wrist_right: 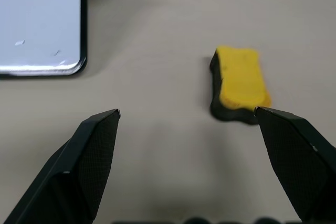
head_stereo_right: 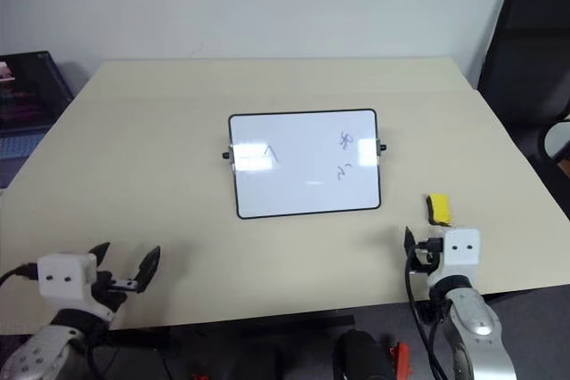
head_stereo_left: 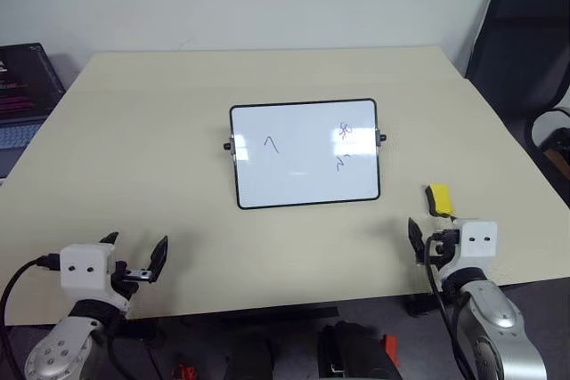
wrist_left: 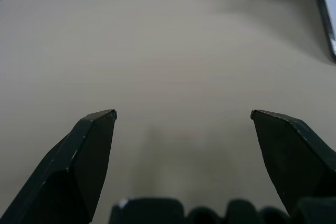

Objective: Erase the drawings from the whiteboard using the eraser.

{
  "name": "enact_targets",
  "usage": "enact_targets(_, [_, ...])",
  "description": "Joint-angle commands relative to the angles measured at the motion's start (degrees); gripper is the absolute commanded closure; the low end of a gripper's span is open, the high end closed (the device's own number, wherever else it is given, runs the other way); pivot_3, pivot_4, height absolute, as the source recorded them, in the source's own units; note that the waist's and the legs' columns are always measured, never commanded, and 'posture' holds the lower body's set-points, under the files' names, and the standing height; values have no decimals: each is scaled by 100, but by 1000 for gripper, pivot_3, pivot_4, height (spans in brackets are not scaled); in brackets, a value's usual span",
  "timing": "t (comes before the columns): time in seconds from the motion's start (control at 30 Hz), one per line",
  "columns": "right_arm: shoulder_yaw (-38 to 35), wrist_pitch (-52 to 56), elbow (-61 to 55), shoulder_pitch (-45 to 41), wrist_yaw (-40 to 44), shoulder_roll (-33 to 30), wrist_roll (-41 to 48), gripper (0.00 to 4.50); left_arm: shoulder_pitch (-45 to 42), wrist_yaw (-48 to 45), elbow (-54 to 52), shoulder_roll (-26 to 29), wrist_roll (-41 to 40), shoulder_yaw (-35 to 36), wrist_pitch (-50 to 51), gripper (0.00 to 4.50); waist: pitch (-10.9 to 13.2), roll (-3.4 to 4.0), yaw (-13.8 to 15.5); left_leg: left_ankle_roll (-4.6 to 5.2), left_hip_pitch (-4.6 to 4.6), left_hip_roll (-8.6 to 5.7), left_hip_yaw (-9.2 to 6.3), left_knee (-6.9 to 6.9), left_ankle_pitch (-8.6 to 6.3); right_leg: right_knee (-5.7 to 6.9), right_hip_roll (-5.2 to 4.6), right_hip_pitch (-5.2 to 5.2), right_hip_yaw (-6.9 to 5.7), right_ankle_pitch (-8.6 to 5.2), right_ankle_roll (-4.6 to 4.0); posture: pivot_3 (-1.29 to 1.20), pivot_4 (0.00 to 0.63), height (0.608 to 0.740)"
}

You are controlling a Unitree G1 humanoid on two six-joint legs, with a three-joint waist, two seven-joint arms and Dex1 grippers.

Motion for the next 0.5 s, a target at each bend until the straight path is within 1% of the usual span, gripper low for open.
enact_targets(0.03, [-37,28,-208,-64,-28,-4,24,20,-36,99,-430,34,-117,103,118,0,0,0,3,0,1,0,-1,2,0,0,0,0,-1,0,-1,0,150,740])
enact_targets(0.17, [-114,64,-192,4,6,-56,41,20,-132,250,-486,-12,-67,73,240,0,-1,-1,-1,0,6,1,-3,4,0,0,0,3,-1,-1,-2,0,150,740])
enact_targets(0.27, [-178,189,-262,-78,-3,-95,84,20,-419,322,-603,47,-120,-54,437,0,0,-1,3,0,4,1,-2,4,0,0,0,3,-1,-1,-1,0,150,740])
enact_targets(0.4, [-455,146,-81,-265,84,-266,158,20,-743,487,-666,-36,-34,-283,608,0,-1,0,6,0,0,-6,-1,3,0,1,1,4,-2,0,0,0,150,740])
enact_targets(0.5, [-630,41,131,-453,190,-406,209,20,-1057,669,-512,-179,111,-550,589,0,-1,-2,6,1,1,-6,2,2,1,1,7,5,-1,1,2,0,150,740])
